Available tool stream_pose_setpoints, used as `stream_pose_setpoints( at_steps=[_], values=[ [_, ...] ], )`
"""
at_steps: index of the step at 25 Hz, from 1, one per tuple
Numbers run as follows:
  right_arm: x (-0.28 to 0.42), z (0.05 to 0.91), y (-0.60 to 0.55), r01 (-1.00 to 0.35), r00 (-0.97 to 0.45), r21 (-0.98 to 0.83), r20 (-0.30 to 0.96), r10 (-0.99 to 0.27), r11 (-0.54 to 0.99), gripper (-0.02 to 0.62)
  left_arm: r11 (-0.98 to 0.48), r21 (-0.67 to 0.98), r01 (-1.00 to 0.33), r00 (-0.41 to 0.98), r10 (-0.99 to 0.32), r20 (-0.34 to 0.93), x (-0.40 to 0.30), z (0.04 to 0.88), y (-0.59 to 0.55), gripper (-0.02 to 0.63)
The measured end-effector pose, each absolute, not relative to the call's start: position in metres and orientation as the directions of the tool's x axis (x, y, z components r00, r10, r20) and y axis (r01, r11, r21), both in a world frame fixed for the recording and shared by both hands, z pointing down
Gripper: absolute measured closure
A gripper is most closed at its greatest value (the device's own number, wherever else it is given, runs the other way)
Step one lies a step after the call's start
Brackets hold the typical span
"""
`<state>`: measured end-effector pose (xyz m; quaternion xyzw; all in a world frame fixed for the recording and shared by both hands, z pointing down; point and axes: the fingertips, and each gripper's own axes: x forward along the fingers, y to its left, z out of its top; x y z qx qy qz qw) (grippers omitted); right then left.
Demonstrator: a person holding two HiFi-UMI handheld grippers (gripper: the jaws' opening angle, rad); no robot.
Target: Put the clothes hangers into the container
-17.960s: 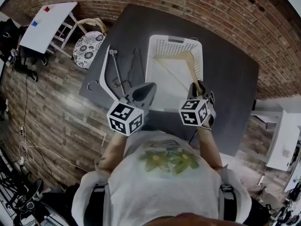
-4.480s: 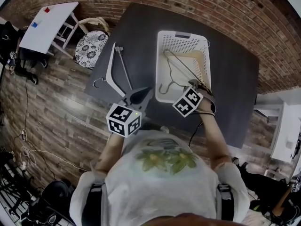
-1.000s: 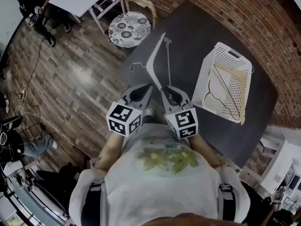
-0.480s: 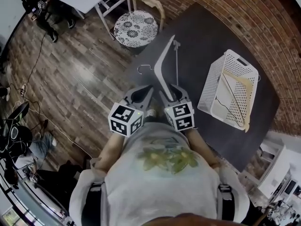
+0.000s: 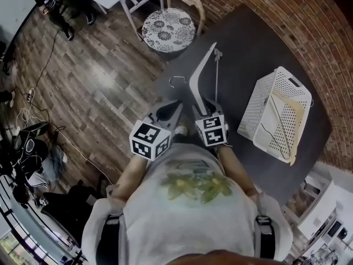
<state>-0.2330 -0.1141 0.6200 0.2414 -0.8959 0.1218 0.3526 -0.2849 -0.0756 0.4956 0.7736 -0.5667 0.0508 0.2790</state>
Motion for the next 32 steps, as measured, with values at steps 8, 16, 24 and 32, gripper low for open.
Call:
stream_pose_setpoints(
  at_steps=[8, 16, 24, 32],
  values=[
    [-0.241, 0.660, -0.126, -0.526, -0.583, -0.059, 0.752, -0.309, 0.849, 0.431, -0.161, 0.385, -0.909, 0.328, -0.845, 0.422, -0.297, 0.509, -0.076, 0.577],
    [-0.244, 0.686, -0.142, -0.530, -0.544, -0.036, 0.781, -0.307, 0.847, 0.431, -0.146, 0.384, -0.912, 0.318, -0.844, 0.433, -0.302, 0.513, -0.083, 0.577],
    [-0.244, 0.711, -0.151, -0.541, -0.507, -0.061, 0.820, -0.268, 0.839, 0.431, -0.129, 0.379, -0.916, 0.299, -0.850, 0.434, -0.306, 0.514, -0.090, 0.577],
    [-0.245, 0.730, -0.154, -0.563, -0.454, -0.062, 0.856, -0.246, 0.824, 0.430, -0.103, 0.394, -0.913, 0.288, -0.848, 0.446, -0.312, 0.518, -0.089, 0.577]
  ],
)
